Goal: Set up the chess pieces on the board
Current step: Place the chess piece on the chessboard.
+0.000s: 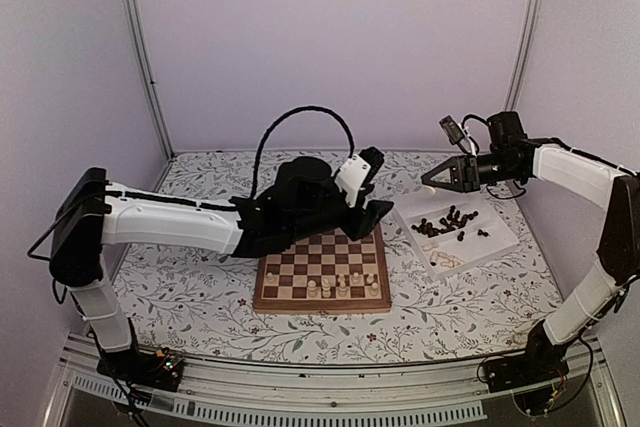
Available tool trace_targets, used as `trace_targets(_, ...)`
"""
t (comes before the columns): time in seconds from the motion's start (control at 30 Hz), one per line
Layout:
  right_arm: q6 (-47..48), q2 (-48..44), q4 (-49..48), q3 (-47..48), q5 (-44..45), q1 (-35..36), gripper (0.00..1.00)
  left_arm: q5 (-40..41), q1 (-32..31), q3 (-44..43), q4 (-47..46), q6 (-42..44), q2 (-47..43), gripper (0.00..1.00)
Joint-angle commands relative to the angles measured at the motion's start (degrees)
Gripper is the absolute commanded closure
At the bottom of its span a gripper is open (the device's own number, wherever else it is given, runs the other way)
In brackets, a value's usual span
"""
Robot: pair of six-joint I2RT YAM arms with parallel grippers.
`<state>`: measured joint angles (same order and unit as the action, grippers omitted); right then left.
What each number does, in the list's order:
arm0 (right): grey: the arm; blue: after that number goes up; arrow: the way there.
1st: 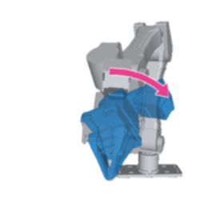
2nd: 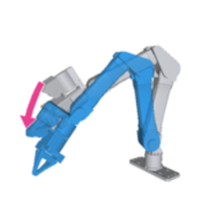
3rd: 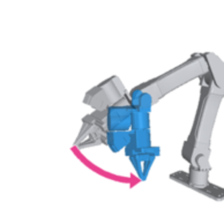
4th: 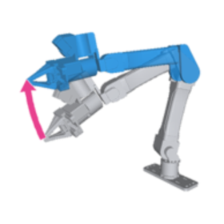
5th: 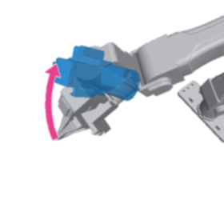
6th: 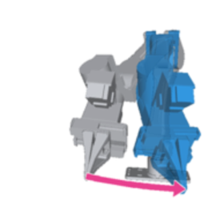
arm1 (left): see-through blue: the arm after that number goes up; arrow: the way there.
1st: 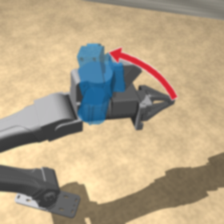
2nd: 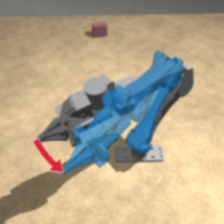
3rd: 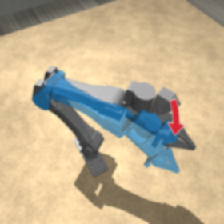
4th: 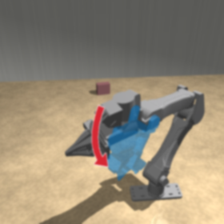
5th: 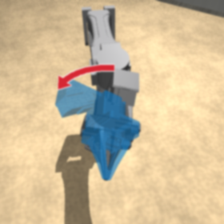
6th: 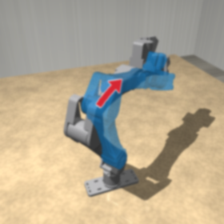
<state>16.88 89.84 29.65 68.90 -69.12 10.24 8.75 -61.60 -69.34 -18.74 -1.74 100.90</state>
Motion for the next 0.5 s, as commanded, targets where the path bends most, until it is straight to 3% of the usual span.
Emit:
trace_targets(0.0, -10.12, 0.8, -5.84, 0.35, -6.91, 2.4, 0.84, 3.23, -3.36, -8.22, -2.71, 1.18, 6.76, 0.43)
trace_targets(0.13, -14.11, 1.04, -9.52, -1.3, -6.9, 4.52, 0.84, 6.96, -4.67, -14.9, 2.2, 0.65, 12.17, 0.42)
trace_targets(0.47, -18.62, 0.44, -13.29, -2.35, -7.01, 6.67, 0.84, 10.23, -5.39, -22.26, 4.18, -3.16, 17.78, 0.36)
